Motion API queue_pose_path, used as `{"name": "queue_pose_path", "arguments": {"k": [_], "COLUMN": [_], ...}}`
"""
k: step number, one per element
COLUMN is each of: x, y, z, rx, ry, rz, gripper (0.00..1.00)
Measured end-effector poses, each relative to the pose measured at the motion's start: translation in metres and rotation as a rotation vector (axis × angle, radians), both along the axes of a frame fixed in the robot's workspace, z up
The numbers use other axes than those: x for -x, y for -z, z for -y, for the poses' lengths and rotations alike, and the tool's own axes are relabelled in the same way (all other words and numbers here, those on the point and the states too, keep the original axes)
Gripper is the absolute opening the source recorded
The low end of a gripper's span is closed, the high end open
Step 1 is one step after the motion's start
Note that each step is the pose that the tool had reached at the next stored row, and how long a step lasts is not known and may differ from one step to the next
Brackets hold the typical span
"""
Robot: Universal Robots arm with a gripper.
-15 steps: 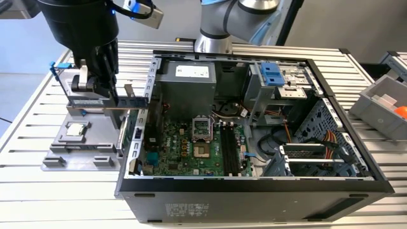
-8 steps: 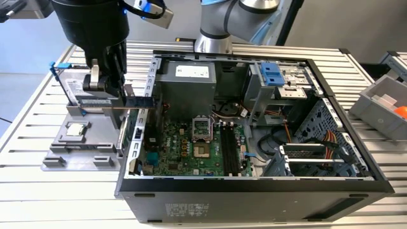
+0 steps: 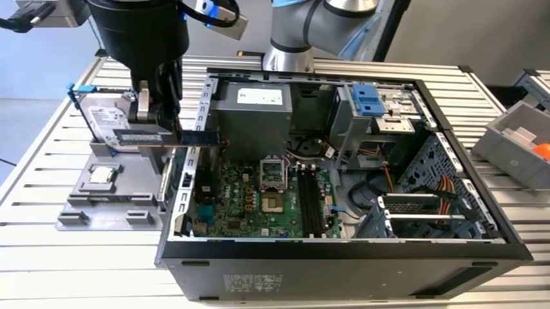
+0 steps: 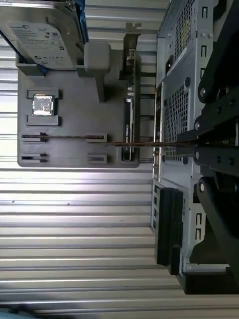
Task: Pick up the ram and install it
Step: 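Pick up the ram and move it above insertion slot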
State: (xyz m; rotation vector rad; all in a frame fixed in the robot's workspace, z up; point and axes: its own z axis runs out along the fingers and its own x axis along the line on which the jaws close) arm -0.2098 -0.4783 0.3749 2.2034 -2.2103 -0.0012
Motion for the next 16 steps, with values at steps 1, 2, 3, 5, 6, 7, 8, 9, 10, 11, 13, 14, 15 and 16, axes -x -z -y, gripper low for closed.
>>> {"name": "queue_pose_path", "arguments": {"k": [1, 2, 3, 5, 6, 7, 8, 9, 10, 11, 13, 14, 15, 16], "x": [-0.0017, -0.0033, -0.0050, -0.0083, -0.0100, -0.0117, -0.0134, -0.0150, -0.0166, -0.0184, -0.0215, -0.0230, -0.0247, -0.0264], "y": [-0.0001, -0.0001, 0.0000, -0.0001, -0.0001, 0.0000, -0.0001, -0.0001, 0.0000, -0.0001, -0.0001, -0.0001, -0.0001, -0.0001], "z": [-0.0002, -0.0002, -0.0003, -0.0005, -0.0005, -0.0006, -0.0007, -0.0009, -0.0010, -0.0011, -0.0013, -0.0014, -0.0016, -0.0018], "rx": [0.0002, 0.0001, -0.0001, 0.0000, 0.0001, 0.0000, 0.0000, 0.0002, 0.0000, 0.0001, 0.0001, 0.0001, 0.0001, 0.0001], "ry": [0.000, 0.000, 0.000, 0.000, 0.000, 0.000, 0.000, 0.000, 0.000, 0.000, 0.000, 0.000, 0.000, 0.000], "rz": [-0.0005, -0.0007, -0.0008, -0.0013, -0.0015, -0.0016, -0.0018, -0.0020, -0.0019, -0.0021, -0.0022, -0.0023, -0.0025, -0.0025], "gripper": [0.00, 0.00, 0.00, 0.00, 0.00, 0.00, 0.00, 0.00, 0.00, 0.00, 0.00, 0.00, 0.00, 0.00]}}
